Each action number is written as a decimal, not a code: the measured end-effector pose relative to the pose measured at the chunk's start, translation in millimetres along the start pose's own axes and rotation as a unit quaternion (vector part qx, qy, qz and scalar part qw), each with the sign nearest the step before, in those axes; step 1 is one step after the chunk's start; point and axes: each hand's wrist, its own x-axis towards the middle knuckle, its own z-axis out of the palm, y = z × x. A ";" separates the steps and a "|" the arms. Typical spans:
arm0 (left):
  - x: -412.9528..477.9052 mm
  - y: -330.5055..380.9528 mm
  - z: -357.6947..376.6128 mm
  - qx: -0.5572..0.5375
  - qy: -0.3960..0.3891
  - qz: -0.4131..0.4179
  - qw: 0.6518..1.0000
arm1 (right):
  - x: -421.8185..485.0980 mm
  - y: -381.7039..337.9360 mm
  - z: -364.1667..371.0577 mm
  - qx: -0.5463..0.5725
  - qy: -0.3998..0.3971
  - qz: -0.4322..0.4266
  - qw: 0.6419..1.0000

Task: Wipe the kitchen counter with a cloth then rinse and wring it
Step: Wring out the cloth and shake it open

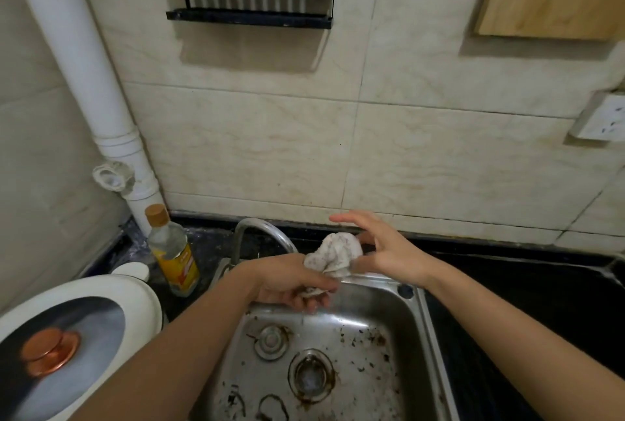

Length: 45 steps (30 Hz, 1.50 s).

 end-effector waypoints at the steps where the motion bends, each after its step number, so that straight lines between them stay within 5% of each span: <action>1: 0.3 2.3 -2.0 -0.016 -0.001 0.001 1.000 | -3.1 0.5 1.8 -0.028 -0.006 -0.025 0.999; 4: 0.4 15.3 -3.3 -0.008 -0.028 0.001 1.000 | -3.7 7.2 11.8 -0.221 -0.035 -0.079 0.971; 8: -0.8 35.7 4.3 0.069 -0.071 -0.026 0.995 | 7.0 16.2 20.2 -0.467 0.059 -0.176 0.864; 12: -1.4 44.7 9.6 0.217 0.030 -0.022 0.975 | 15.1 17.2 12.1 -0.549 0.127 -0.214 0.798; 14: -0.4 46.3 13.2 0.358 0.106 -0.003 0.928 | 14.1 11.4 9.7 -0.580 0.097 -0.192 0.786; 17: 4.6 46.2 17.8 0.592 0.196 0.010 0.782 | 14.4 -0.4 12.8 -0.586 0.028 -0.088 0.805; 21: 5.4 48.2 15.7 0.764 0.253 0.051 0.591 | 20.5 -2.5 25.2 -0.433 0.006 0.036 0.901; 24: 4.1 47.2 8.6 0.807 0.238 0.099 0.531 | 18.4 -3.4 27.7 -0.155 -0.024 0.111 0.981; 28: 4.3 45.4 1.5 0.819 0.262 0.181 0.478 | 11.2 -4.7 30.5 0.044 -0.084 0.153 0.984; 30: 9.3 47.2 3.1 0.787 0.288 0.126 0.531 | 14.9 -5.1 29.2 0.011 -0.035 0.156 0.987; 32: 13.4 52.9 4.4 0.718 0.300 0.054 0.625 | 21.0 -4.9 22.2 -0.143 0.048 0.117 0.982; 35: 14.5 59.7 0.2 0.559 0.289 0.042 0.776 | 24.8 0.7 13.8 -0.369 0.140 -0.013 0.919; 38: 4.3 70.8 -5.9 0.366 0.184 0.025 0.912 | 21.9 6.7 13.7 -0.419 0.179 -0.168 0.874; 41: -7.3 81.4 -4.1 0.290 0.064 -0.040 0.954 | 22.3 9.6 10.9 -0.491 0.185 -0.249 0.814; 45: -4.0 79.6 -1.9 0.323 0.057 -0.073 0.942 | 29.2 6.1 8.8 -0.527 0.196 -0.269 0.782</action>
